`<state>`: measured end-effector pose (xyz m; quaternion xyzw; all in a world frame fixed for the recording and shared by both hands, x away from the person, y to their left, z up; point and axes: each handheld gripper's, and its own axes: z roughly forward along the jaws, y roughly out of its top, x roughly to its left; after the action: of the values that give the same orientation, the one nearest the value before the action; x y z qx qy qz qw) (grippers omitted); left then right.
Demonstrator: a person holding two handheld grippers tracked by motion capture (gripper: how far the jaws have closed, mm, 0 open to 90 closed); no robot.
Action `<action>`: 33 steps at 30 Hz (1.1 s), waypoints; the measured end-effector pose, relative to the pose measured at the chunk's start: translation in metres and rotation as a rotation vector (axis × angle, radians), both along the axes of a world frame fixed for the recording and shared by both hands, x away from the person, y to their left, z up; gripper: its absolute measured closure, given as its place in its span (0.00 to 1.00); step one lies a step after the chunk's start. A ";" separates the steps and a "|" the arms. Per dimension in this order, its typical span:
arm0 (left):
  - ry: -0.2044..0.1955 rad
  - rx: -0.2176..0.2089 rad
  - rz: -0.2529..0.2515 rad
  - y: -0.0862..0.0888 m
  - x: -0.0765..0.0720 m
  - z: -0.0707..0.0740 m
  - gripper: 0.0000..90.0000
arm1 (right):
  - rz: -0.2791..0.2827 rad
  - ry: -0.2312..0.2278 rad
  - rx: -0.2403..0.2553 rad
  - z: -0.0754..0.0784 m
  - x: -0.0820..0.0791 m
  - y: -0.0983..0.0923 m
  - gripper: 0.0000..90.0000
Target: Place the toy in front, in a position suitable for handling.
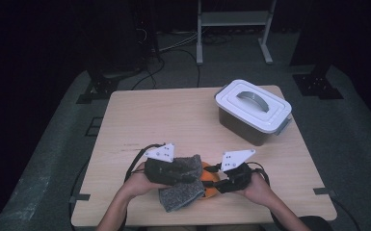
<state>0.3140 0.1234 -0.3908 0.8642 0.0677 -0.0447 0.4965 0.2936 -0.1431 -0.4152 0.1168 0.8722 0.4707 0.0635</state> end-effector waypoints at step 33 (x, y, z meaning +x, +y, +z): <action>0.020 -0.045 0.077 0.032 0.008 0.002 0.80 | -0.017 -0.154 -0.065 0.016 0.012 -0.001 0.64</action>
<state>0.3216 0.1550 -0.3888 0.8492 0.1049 -0.0356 0.5164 0.3057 -0.1441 -0.3989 0.0856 0.8785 0.4492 0.1382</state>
